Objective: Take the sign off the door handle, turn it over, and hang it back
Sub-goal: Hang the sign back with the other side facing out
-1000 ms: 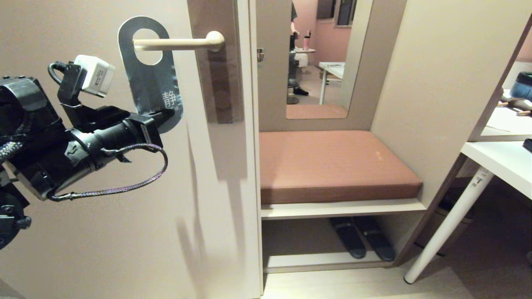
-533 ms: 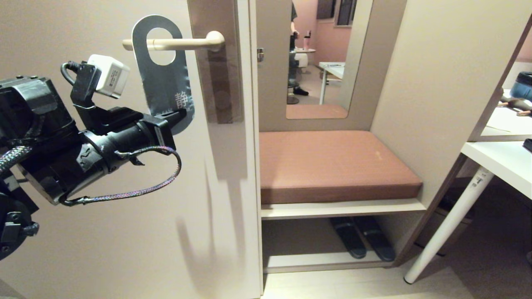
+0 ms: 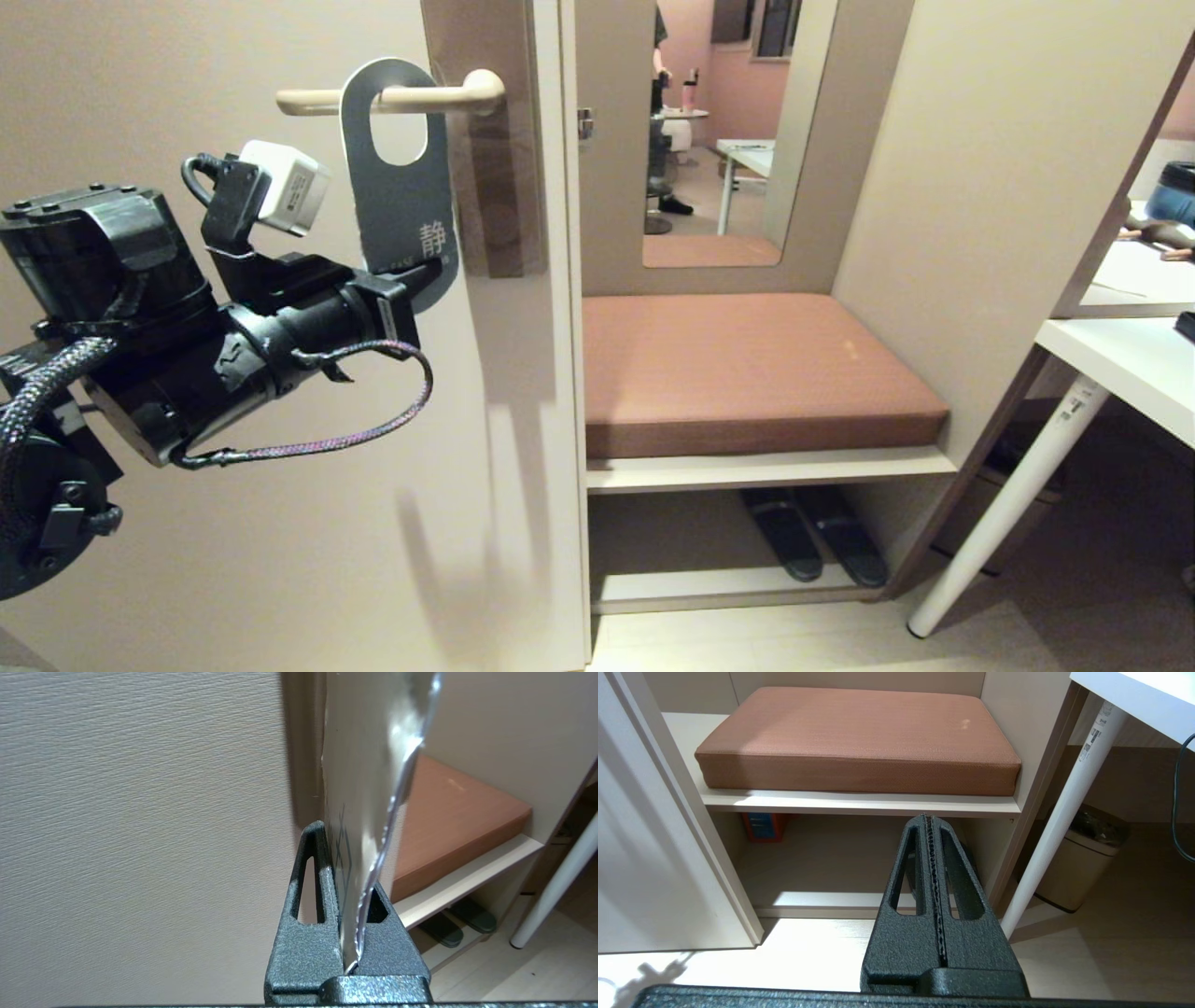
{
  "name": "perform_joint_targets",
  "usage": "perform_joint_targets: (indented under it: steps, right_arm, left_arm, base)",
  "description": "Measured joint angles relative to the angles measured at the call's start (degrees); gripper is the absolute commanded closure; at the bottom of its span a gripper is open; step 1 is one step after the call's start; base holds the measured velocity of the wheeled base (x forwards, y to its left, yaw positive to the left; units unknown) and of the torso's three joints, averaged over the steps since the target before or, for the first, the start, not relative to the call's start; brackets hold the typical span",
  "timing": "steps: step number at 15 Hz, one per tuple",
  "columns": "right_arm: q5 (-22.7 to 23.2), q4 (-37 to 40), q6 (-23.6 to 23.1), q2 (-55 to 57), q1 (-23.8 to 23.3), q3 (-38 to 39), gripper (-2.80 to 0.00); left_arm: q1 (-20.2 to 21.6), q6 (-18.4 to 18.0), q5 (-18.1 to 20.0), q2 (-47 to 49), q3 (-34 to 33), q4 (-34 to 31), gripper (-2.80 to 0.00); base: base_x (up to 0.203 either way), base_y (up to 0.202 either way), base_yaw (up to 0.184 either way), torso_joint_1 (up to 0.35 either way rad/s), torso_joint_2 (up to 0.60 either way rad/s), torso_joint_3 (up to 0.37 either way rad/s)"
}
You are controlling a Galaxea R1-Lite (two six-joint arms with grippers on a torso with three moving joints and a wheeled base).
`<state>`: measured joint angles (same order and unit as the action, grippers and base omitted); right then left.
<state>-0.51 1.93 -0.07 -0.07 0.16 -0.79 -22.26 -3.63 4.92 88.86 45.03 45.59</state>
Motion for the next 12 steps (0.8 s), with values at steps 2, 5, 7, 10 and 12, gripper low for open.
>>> perform_joint_targets:
  steps: [2, 5, 7, 10, 12]
  right_arm:
    - [0.0, 0.0, 0.0, 0.0, 0.0, 0.0, 0.00]
    - [0.1, 0.0, 0.0, 0.0, 0.0, 0.0, 0.00]
    - [0.0, 0.0, 0.0, 0.0, 0.0, 0.0, 0.00]
    - [0.1, 0.0, 0.0, 0.0, 0.0, 0.0, 0.00]
    - [0.1, 0.0, 0.0, 0.0, 0.0, 0.0, 0.00]
  left_arm:
    - [-0.6, 0.0, 0.0, 0.4, 0.2, 0.0, 0.00]
    - [-1.8, 0.0, -0.1, 0.7, 0.4, 0.0, 0.00]
    - [-2.1, 0.0, -0.1, 0.8, 0.4, 0.1, 0.00]
    - [-3.1, 0.0, 0.0, 0.6, 0.5, 0.4, 0.00]
    - [-4.1, 0.1, 0.3, 0.5, 0.5, 0.4, 0.00]
  base:
    - [0.000, 0.000, 0.000, 0.000, 0.00, 0.000]
    - [0.000, 0.000, 0.000, 0.000, 0.00, 0.000]
    - [0.000, 0.000, 0.000, 0.000, 0.00, 0.000]
    - [0.000, 0.000, 0.000, 0.000, 0.00, 0.000]
    - [0.000, 0.000, 0.000, 0.000, 0.00, 0.000]
